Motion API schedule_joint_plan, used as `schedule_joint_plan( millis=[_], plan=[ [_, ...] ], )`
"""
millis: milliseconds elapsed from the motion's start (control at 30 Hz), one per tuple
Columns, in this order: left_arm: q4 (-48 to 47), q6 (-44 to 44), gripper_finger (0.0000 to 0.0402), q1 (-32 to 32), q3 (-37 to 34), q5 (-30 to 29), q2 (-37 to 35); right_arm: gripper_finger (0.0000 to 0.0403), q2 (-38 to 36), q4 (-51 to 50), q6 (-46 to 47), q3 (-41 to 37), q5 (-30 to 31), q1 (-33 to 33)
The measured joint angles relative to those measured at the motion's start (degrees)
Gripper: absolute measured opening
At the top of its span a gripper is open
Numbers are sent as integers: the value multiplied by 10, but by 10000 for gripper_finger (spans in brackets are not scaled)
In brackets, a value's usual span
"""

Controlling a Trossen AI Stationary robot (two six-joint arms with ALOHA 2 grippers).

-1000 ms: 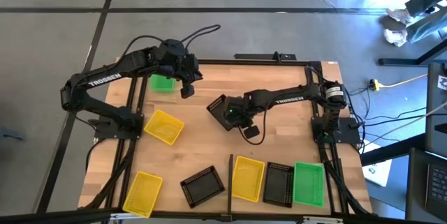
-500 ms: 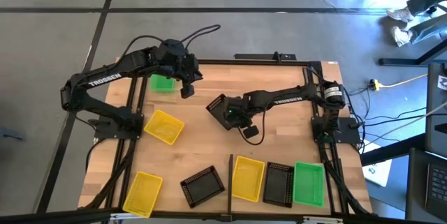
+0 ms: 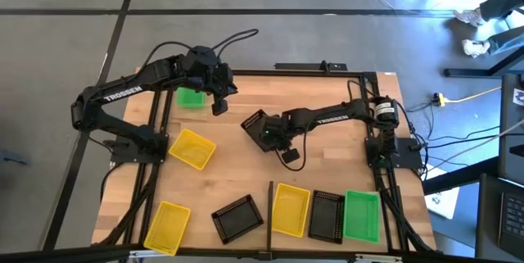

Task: Stack baskets on shelf by color
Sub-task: Stack the top black bin on top of the black bin on the shelf

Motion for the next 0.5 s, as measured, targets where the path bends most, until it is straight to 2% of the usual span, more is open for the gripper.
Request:
schedule_joint_plan(
  millis=[100, 267, 500],
  plan=[
    [0, 0, 42, 0, 0, 0, 0, 9, 0, -14, 27, 8, 2, 0],
    [0, 0, 42, 0, 0, 0, 0, 3, 0, -72, 71, 50, 2, 9],
    [0, 15, 42, 0, 0, 0, -1, 1, -1, -204, 135, 157, 4, 39]
  ],
)
